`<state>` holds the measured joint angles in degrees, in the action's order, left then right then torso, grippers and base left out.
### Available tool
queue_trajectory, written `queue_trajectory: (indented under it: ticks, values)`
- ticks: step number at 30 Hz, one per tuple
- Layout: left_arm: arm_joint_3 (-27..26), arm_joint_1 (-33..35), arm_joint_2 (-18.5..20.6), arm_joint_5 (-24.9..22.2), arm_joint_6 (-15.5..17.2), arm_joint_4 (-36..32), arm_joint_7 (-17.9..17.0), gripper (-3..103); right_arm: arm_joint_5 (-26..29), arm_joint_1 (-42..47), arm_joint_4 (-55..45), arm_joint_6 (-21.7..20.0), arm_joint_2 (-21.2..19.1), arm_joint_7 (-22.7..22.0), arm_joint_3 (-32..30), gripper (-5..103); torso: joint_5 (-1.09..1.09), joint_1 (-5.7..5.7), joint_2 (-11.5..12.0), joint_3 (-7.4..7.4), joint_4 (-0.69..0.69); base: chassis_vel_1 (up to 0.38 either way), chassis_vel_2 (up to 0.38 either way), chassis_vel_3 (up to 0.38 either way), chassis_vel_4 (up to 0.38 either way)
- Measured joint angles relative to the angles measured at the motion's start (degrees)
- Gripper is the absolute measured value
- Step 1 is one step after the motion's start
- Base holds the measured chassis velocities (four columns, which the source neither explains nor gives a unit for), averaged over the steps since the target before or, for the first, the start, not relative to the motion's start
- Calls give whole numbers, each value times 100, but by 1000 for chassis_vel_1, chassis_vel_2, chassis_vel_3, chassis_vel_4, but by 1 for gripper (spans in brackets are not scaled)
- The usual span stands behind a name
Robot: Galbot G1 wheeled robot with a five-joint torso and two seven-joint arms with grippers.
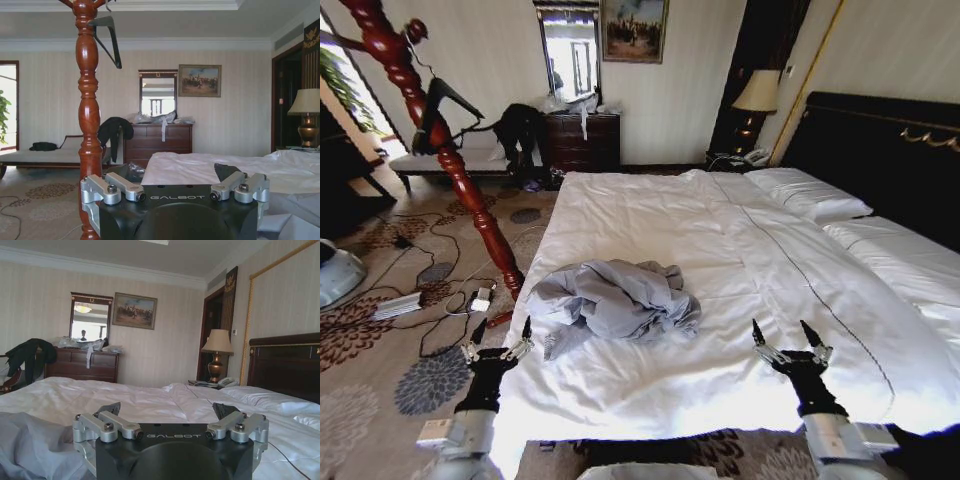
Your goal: Pick up the clothes from the bed and hang them on the clothes hanger.
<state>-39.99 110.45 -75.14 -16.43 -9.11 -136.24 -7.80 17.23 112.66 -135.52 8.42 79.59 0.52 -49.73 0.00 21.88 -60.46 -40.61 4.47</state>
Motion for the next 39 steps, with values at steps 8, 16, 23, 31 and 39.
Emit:
queue_trajectory:
  ticks: [8, 16, 23, 31, 39]
  values:
    - [-44, -10, 135, -282, 330, 35, -204, 100, -57, -2, 61, -74, -15, -87, -35, 100, -1, 0, 0, 0, -1, 0, 0, 0, 0]
    - [-369, -314, 571, -1475, 1046, 47, -608, 100, -106, 30, 67, -127, 3, -166, -76, 100, -1, 0, 0, 0, 0, 0, 0, 0, 0]
    - [-450, -527, 805, -2679, 1429, 176, -799, 100, -160, 92, 29, -134, 66, -196, -119, 100, -1, 0, 0, 0, -1, 0, 0, 0, 0]
    - [-306, -1018, 1172, -3155, 1619, 619, -923, 99, -172, 154, -42, -144, 92, -205, -191, 100, 0, 0, 0, 0, 0, 0, 0, 0, 0]
    - [99, -1674, 1257, -4396, 1962, 956, -1426, 99, -128, 192, -63, -177, 48, -209, -258, 100, -1, 0, 0, 0, 1, 0, 0, 0, 0]
